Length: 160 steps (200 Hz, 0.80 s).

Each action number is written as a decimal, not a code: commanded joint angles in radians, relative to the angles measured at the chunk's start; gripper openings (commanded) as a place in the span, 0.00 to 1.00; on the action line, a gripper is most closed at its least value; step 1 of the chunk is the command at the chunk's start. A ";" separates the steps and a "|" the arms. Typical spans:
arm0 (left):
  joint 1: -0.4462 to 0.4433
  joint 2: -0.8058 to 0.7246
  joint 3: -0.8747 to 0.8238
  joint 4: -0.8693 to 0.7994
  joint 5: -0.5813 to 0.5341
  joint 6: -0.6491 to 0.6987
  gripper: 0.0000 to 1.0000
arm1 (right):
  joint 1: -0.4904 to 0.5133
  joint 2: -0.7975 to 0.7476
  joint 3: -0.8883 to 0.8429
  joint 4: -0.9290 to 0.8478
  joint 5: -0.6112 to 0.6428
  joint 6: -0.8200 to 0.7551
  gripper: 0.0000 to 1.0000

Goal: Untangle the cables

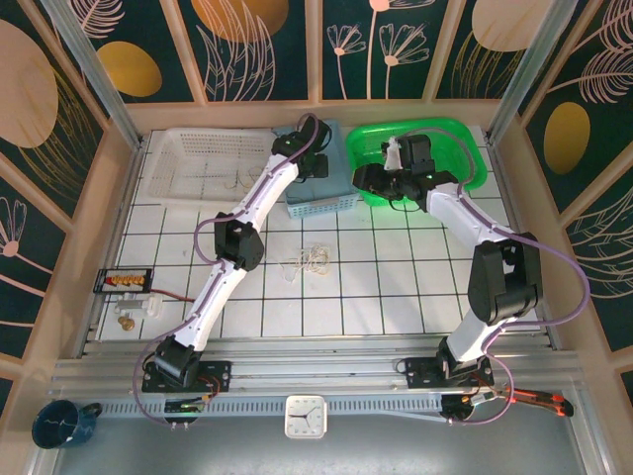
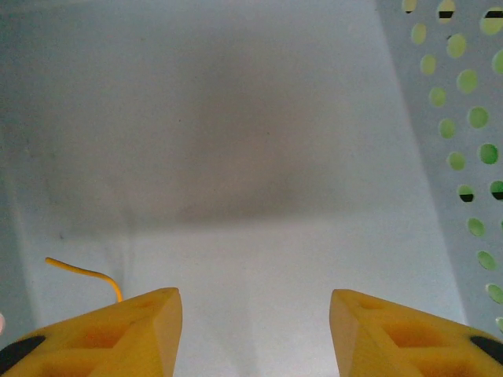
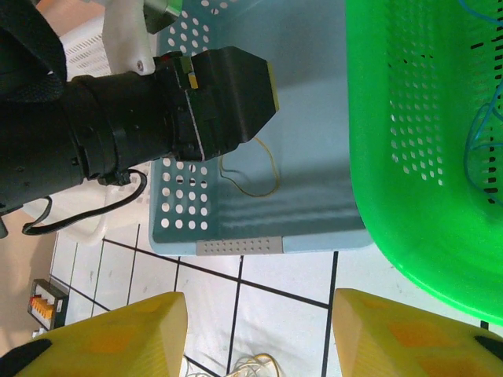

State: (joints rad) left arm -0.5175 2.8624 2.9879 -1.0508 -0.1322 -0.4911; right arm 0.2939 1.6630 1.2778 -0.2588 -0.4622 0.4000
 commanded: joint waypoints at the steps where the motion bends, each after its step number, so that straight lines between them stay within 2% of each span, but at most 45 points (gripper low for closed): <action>1: -0.004 0.038 0.020 -0.007 -0.021 -0.018 0.51 | -0.007 -0.038 -0.014 0.001 -0.008 -0.012 0.52; 56: -0.004 0.072 0.020 0.000 -0.026 -0.017 0.48 | -0.007 -0.043 -0.012 -0.005 -0.003 -0.015 0.52; 92: -0.003 0.087 0.021 0.016 -0.031 -0.012 0.38 | -0.008 -0.048 -0.014 -0.010 0.003 -0.015 0.52; 116: -0.003 0.099 0.020 0.026 -0.035 -0.012 0.36 | -0.009 -0.052 -0.017 -0.013 0.007 -0.015 0.52; 160: -0.003 0.117 0.021 0.038 -0.034 -0.006 0.23 | -0.009 -0.066 -0.017 -0.024 0.014 -0.018 0.52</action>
State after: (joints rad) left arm -0.5175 2.9456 2.9879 -1.0225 -0.1593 -0.5022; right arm 0.2932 1.6386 1.2774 -0.2665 -0.4610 0.3981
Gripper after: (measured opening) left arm 0.262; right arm 0.522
